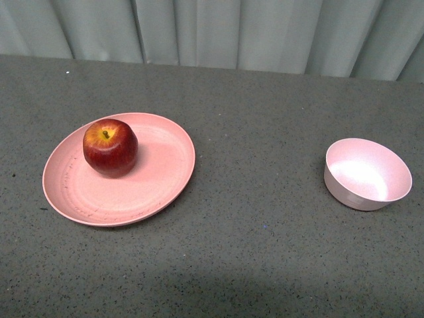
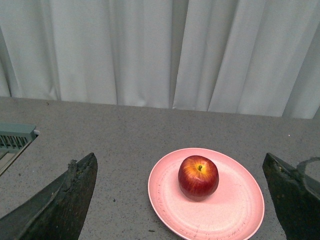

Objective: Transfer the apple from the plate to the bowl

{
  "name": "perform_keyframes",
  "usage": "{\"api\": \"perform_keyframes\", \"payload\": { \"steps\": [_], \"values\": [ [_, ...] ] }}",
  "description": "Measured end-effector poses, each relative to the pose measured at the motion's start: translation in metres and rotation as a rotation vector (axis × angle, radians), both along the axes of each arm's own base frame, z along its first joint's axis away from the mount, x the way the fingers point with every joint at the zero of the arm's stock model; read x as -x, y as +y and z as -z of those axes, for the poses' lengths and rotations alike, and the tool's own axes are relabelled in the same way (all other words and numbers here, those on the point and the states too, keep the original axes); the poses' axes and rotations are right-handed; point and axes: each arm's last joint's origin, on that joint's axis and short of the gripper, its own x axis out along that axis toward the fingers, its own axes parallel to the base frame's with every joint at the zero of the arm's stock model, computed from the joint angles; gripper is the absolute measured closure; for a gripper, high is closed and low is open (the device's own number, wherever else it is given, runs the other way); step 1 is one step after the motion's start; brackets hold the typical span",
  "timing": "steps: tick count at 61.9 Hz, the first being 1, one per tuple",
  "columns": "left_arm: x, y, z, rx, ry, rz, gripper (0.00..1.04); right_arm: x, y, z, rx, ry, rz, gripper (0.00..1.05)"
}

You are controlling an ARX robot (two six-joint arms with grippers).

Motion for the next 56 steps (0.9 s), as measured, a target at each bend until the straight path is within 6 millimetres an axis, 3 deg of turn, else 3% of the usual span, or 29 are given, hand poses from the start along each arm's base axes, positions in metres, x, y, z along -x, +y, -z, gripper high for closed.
{"api": "perform_keyframes", "payload": {
  "steps": [35,41,43,46,56],
  "values": [
    [0.000,0.000,0.000,0.000,0.000,0.000,0.07,0.000,0.000,0.000,0.000,0.001,0.002,0.09],
    [0.000,0.000,0.000,0.000,0.000,0.000,0.07,-0.003,-0.002,0.002,0.049,0.137,0.232,0.09],
    [0.000,0.000,0.000,0.000,0.000,-0.002,0.07,-0.007,-0.006,0.004,0.076,0.193,0.350,0.09],
    [0.000,0.000,0.000,0.000,0.000,-0.001,0.07,-0.014,-0.008,0.003,0.086,0.212,0.374,0.09],
    [0.000,0.000,0.000,0.000,0.000,0.000,0.07,-0.057,-0.010,-0.020,0.101,0.228,0.242,0.09]
  ]
}}
